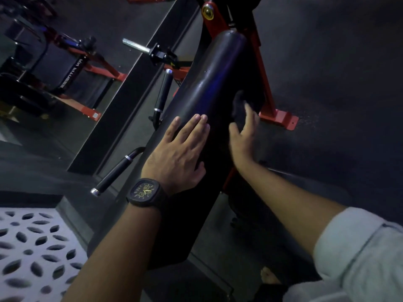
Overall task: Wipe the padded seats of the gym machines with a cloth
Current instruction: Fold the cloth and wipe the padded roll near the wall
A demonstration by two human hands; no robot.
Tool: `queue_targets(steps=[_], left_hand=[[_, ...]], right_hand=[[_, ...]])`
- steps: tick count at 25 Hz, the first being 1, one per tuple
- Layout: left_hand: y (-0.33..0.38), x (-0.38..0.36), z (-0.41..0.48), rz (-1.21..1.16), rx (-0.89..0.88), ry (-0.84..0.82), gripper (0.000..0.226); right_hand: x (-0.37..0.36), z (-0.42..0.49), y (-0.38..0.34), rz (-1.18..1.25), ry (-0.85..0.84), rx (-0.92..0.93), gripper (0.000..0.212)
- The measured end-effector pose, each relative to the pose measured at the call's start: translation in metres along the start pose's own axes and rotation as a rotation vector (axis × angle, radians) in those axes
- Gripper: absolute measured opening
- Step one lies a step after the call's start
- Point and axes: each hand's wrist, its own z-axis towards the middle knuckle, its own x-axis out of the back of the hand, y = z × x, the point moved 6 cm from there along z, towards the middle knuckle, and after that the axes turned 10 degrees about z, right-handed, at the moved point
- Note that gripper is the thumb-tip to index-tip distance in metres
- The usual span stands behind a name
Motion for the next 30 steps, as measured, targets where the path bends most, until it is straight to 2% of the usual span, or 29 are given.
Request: queue_targets(steps=[1, 2, 5, 6, 9, 10, 12, 14, 15, 18, 19, 22, 23, 26, 30], left_hand=[[0.0, 0.0, -0.001, 0.004, 0.0, 0.0, 0.085], [0.0, 0.0, -0.001, 0.007, -0.001, 0.0, 0.085], [-0.001, -0.001, 0.0, -0.006, -0.003, 0.005, 0.085], [-0.001, -0.001, 0.0, -0.01, -0.002, 0.013, 0.086], [-0.001, -0.001, -0.001, -0.003, -0.003, 0.011, 0.087], [-0.001, -0.001, 0.0, 0.0, -0.007, 0.009, 0.087], [0.0, -0.002, 0.0, -0.001, -0.01, 0.011, 0.087], [0.001, -0.004, 0.0, -0.005, -0.012, 0.014, 0.087], [0.001, -0.004, 0.0, -0.006, -0.01, 0.021, 0.087], [0.001, -0.006, 0.0, 0.013, -0.012, 0.022, 0.088], [0.002, -0.006, -0.001, 0.014, -0.013, 0.021, 0.088], [0.002, -0.003, 0.0, 0.02, -0.014, 0.027, 0.087], [0.002, -0.003, 0.0, 0.028, -0.014, 0.025, 0.087], [0.002, -0.003, 0.001, 0.031, -0.013, 0.025, 0.086], [0.001, -0.001, 0.0, 0.043, -0.002, 0.009, 0.087]], right_hand=[[0.0, -0.002, 0.001, 0.002, 0.102, -0.144, 0.065], [-0.004, -0.017, -0.002, -0.008, 0.124, -0.166, 0.067], [-0.008, -0.066, -0.012, -0.034, -0.135, 0.166, 0.075], [-0.002, -0.052, -0.008, -0.01, -0.128, 0.195, 0.073], [0.006, -0.019, 0.014, -0.026, 0.141, -0.228, 0.06], [0.003, -0.031, 0.013, -0.042, 0.143, -0.217, 0.06], [-0.009, -0.076, 0.002, -0.108, 0.015, 0.061, 0.064], [-0.008, -0.081, 0.007, -0.081, -0.106, 0.198, 0.067], [-0.006, -0.061, 0.014, -0.05, -0.073, 0.134, 0.067], [-0.01, -0.042, 0.03, 0.083, 0.187, -0.208, 0.061], [-0.013, -0.057, 0.026, 0.07, 0.208, -0.222, 0.06], [-0.012, -0.068, 0.022, 0.025, 0.041, 0.019, 0.063], [-0.006, -0.043, 0.029, 0.019, 0.038, 0.008, 0.061], [-0.001, -0.007, 0.049, 0.03, 0.178, -0.315, 0.059], [0.004, -0.014, 0.049, 0.016, 0.065, -0.115, 0.062]])
